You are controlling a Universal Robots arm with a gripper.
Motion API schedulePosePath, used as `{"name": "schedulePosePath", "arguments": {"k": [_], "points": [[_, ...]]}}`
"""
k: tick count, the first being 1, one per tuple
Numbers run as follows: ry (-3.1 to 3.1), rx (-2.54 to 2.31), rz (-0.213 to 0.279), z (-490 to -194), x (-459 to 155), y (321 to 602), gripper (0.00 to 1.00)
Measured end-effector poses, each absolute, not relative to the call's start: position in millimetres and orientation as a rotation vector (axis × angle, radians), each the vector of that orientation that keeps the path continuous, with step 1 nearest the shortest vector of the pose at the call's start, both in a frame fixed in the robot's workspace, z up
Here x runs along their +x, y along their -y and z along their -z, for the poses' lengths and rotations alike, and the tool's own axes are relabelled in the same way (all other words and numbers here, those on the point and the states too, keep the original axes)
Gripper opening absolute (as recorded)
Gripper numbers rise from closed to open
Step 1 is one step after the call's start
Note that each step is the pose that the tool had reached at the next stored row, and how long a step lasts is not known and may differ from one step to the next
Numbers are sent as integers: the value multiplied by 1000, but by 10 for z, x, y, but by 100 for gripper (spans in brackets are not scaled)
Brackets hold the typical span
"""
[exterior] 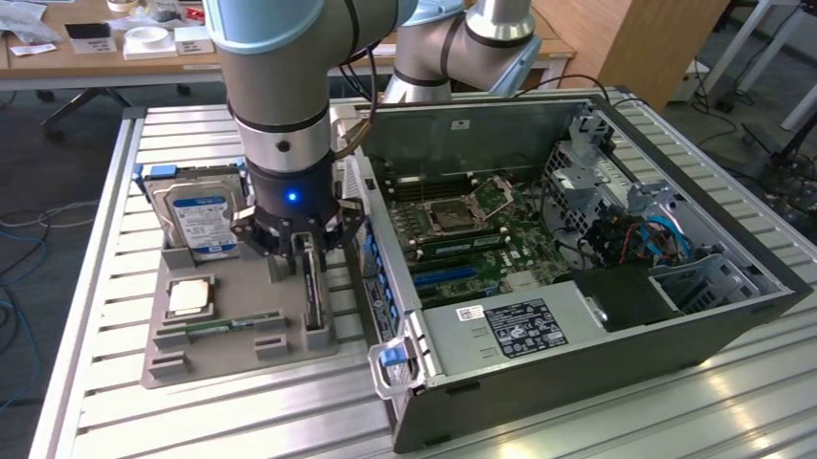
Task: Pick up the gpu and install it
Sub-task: 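Pick up the gpu and move the gpu toward the slot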
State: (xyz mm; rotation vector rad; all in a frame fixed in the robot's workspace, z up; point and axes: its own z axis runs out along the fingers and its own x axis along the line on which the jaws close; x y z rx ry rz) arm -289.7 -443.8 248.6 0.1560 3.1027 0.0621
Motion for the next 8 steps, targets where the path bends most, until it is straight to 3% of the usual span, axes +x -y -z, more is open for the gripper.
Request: {"name": "schedulePosePath", "arguments": {"k": [8], "points": [[-3102, 157, -62, -2461, -2877, 4452, 42]]}}
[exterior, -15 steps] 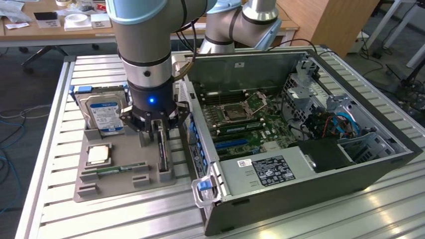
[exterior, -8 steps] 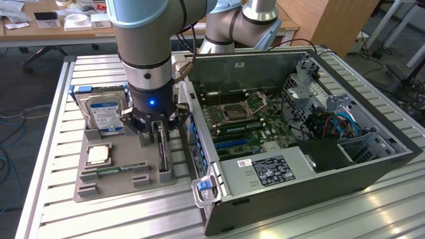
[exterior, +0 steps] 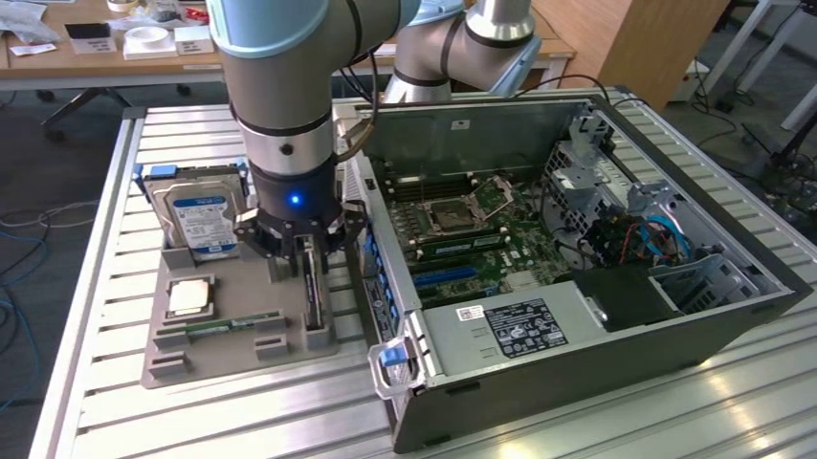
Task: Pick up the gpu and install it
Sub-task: 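Pick up the gpu and move the gpu toward the slot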
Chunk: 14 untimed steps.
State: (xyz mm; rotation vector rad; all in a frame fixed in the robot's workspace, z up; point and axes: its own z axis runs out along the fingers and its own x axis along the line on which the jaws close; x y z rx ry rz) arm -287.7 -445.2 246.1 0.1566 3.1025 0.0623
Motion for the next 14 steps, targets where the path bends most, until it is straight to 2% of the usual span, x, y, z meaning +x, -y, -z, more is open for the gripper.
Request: {"name": "schedulePosePath", "arguments": {"k": [14], "points": [[-3104, 132, -60, -2366, -2876, 4454, 42]]}}
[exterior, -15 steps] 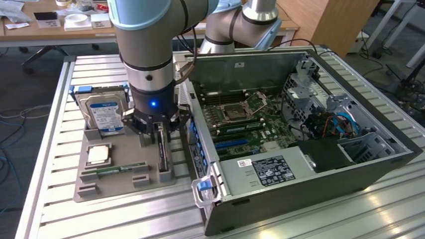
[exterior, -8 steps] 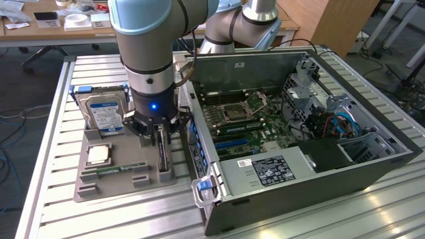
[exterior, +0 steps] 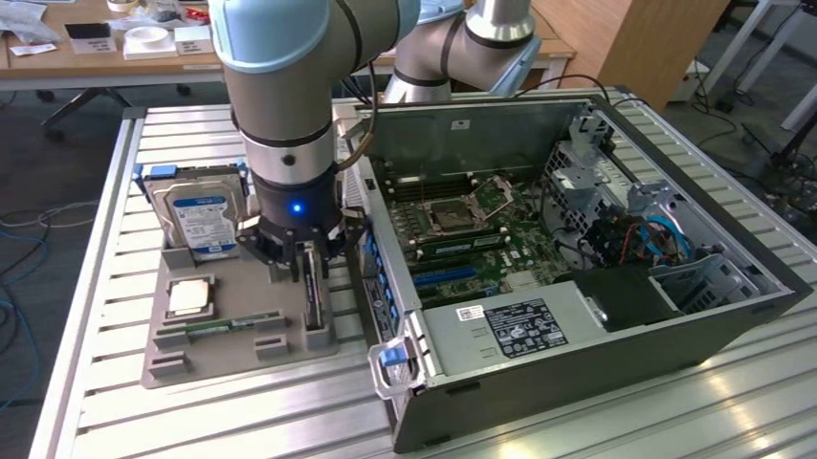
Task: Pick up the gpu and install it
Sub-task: 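Pick up the gpu and move the gpu toward the slot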
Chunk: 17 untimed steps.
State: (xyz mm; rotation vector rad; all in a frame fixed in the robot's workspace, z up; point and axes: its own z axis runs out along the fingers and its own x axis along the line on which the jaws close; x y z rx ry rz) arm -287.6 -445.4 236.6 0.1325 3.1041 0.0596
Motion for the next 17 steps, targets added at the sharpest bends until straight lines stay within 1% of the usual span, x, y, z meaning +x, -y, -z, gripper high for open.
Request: {"name": "schedulePosePath", "arguments": {"k": [17], "points": [[-3106, 90, -46, -2314, -2894, 4451, 42]]}}
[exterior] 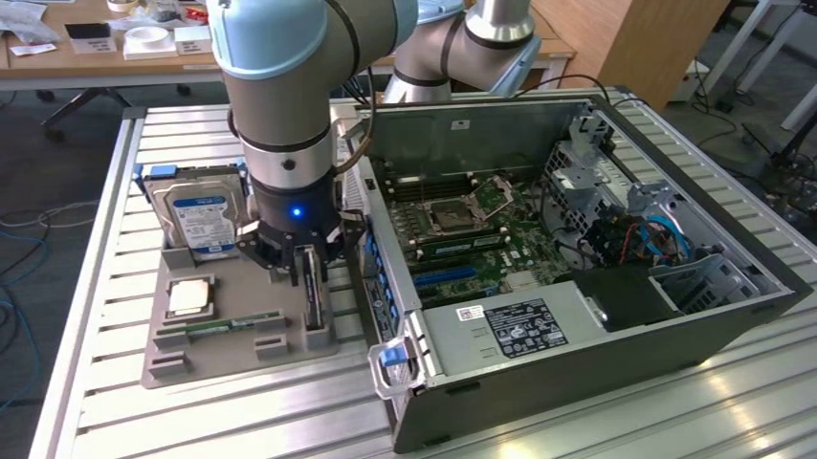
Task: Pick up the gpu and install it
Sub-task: 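Pick up the gpu and move the gpu toward the slot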
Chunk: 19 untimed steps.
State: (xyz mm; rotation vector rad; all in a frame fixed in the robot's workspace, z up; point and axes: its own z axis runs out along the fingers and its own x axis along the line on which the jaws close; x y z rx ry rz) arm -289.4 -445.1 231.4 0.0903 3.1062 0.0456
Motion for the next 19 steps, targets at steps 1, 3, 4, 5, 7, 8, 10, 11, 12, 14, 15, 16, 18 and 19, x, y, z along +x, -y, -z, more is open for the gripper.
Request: {"name": "schedulePosePath", "arguments": {"k": [1, 3, 4, 5, 7, 8, 10, 11, 12, 14, 15, 16, 18, 19], "points": [[-3106, 90, -46, -2313, -2893, 4451, 42], [-3106, 91, -46, -2311, -2890, 4450, 42], [-3106, 90, -46, -2311, -2887, 4450, 42], [-3106, 90, -46, -2311, -2886, 4450, 42], [-3106, 90, -46, -2312, -2885, 4451, 42], [-3106, 90, -46, -2312, -2885, 4450, 42], [-3106, 90, -46, -2312, -2885, 4451, 42], [-3106, 90, -46, -2312, -2885, 4450, 42], [-3106, 90, -46, -2312, -2885, 4450, 42], [-3106, 90, -46, -2312, -2885, 4450, 42], [-3106, 90, -46, -2312, -2885, 4451, 42], [-3106, 90, -46, -2312, -2885, 4450, 42], [-3106, 90, -46, -2312, -2885, 4451, 42], [-3106, 90, -46, -2312, -2885, 4450, 40]]}}
